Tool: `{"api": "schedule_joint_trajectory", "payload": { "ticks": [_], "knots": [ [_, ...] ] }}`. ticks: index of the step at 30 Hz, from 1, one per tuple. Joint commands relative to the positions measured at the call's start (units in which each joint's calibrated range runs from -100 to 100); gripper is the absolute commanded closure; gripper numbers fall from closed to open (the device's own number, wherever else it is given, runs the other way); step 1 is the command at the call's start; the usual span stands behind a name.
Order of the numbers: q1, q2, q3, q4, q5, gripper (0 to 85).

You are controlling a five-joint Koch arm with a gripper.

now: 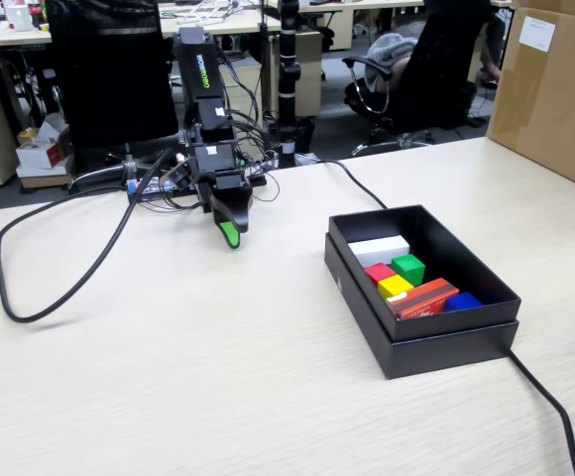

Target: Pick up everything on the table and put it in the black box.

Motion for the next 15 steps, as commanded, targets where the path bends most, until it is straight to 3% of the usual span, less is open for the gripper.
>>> {"api": "schedule_joint_trajectory", "payload": {
  "ticks": [1, 4, 15],
  "knots": [
    [-0.3, -1.8, -1.4, 7.2, -0.1, 33.3],
    [-0.2, -1.4, -6.4, 14.5, -0.6, 33.3],
    [0.9, -1.4, -14.0, 22.6, 0.2, 33.3]
  ]
}}
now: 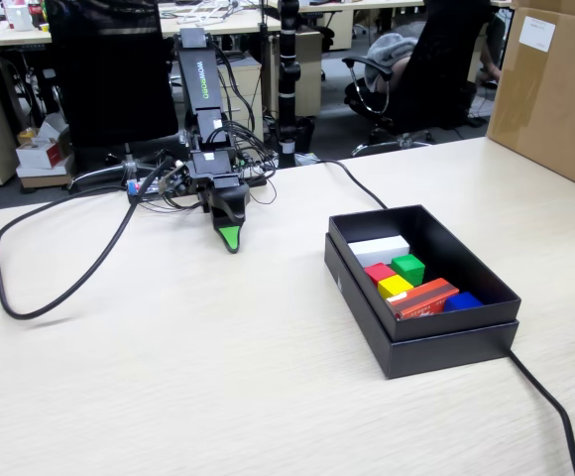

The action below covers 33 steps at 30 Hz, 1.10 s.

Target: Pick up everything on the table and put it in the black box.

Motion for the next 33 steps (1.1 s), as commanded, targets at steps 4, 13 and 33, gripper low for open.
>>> {"api": "schedule_joint_trajectory", "payload": {
  "ticks": [4, 13, 33],
  "knots": [
    [1.0, -0.2, -1.3, 4.1, 0.9, 33.3],
    [1.4, 0.6, -4.1, 6.9, 0.6, 33.4],
    [1.8, 2.6, -4.1, 6.0, 0.6, 35.5]
  ]
}}
